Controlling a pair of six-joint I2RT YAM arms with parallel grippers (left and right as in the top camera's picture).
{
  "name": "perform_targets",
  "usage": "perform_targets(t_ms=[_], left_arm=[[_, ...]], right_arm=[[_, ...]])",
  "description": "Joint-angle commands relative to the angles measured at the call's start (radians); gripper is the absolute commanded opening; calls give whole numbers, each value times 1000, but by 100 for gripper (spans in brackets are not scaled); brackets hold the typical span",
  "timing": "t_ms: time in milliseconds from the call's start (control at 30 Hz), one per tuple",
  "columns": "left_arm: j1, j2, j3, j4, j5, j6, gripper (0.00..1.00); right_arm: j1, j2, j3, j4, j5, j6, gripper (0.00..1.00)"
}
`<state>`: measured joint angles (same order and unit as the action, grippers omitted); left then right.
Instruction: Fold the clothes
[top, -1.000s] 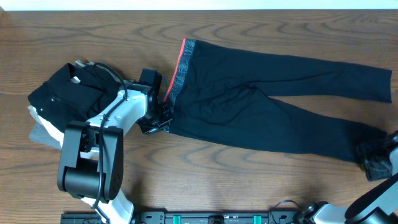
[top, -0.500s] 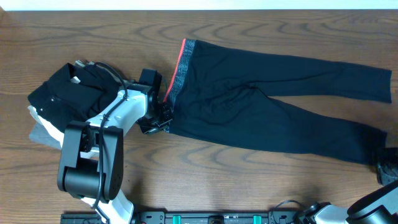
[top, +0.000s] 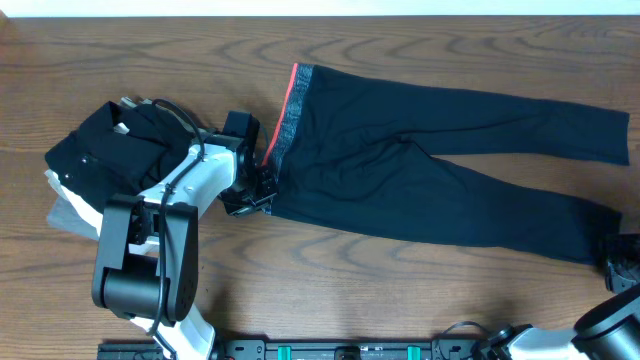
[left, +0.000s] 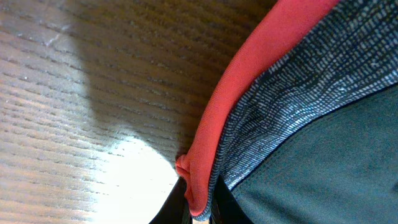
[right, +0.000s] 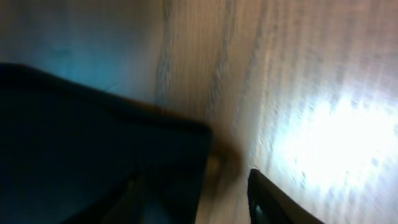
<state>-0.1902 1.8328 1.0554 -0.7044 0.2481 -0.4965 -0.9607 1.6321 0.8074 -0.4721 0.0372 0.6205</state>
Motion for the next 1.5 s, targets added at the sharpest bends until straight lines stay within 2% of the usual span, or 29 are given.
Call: perform_targets(t_ms=[0,133,333,400,667,967,1233,1467], left_arm=[[10,33,-21,-27,-49,14,8],[10,33,-21,-33,-49,13,8],[10,33,-21,-47,-49,14,7],[10,32,-21,-47,-49,14,7],[10,-34,18,-103,-45,37,6],[10,-272,23,-195,-55,45,6],[9,-463,23,-346,-81,74,6],[10,-562,23,-479,-84,82,6]], right_arm=[[-7,48,-6,29,14,-12,52],[-7,70,-6,45,-6,-25,47],[-7,67,-5,45,-50,-35,10],[-7,53,-2,29,-88,-34,1],[-7,-115,38,-91,-69,-34,1],[-10,-325,124,-198,-41,-33,1],[-10,-360,272,-301,-41,-34,1],[-10,-360,385,-333,-41,-34,1]])
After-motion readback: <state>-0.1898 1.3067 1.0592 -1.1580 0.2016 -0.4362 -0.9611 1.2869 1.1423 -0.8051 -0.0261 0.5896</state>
